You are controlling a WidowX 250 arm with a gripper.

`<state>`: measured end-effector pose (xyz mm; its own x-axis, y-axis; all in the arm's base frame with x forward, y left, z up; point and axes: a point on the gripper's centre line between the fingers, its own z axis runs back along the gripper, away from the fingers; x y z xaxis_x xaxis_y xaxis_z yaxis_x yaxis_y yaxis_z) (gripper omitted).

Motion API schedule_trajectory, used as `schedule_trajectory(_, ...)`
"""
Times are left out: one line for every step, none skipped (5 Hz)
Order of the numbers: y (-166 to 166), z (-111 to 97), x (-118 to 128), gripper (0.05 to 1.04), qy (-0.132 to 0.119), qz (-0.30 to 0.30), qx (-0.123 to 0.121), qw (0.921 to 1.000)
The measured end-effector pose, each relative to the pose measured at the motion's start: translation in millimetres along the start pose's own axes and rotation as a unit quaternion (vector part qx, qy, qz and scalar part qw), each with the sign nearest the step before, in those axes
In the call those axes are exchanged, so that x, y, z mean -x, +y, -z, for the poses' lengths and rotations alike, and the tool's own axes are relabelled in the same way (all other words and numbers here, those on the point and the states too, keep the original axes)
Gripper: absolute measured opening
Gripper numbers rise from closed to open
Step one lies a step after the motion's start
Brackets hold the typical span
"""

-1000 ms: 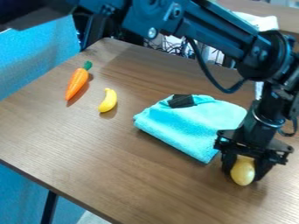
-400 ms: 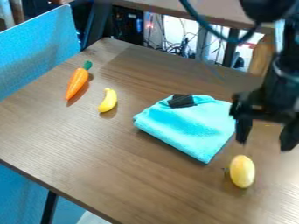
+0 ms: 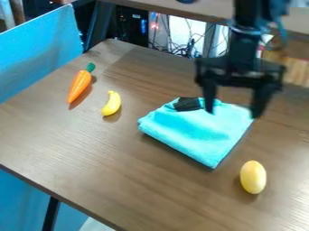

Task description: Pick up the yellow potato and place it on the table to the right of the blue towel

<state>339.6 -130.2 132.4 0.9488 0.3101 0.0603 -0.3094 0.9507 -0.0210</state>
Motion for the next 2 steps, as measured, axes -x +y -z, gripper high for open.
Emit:
schedule_trajectory(46.9, 0.4, -28.9, 1.001, 0.009, 0.02, -0.005, 0.9997)
schedule_trajectory(74.4, 8.8, -38.1, 1.001, 0.005, 0.071, -0.019, 0.9973)
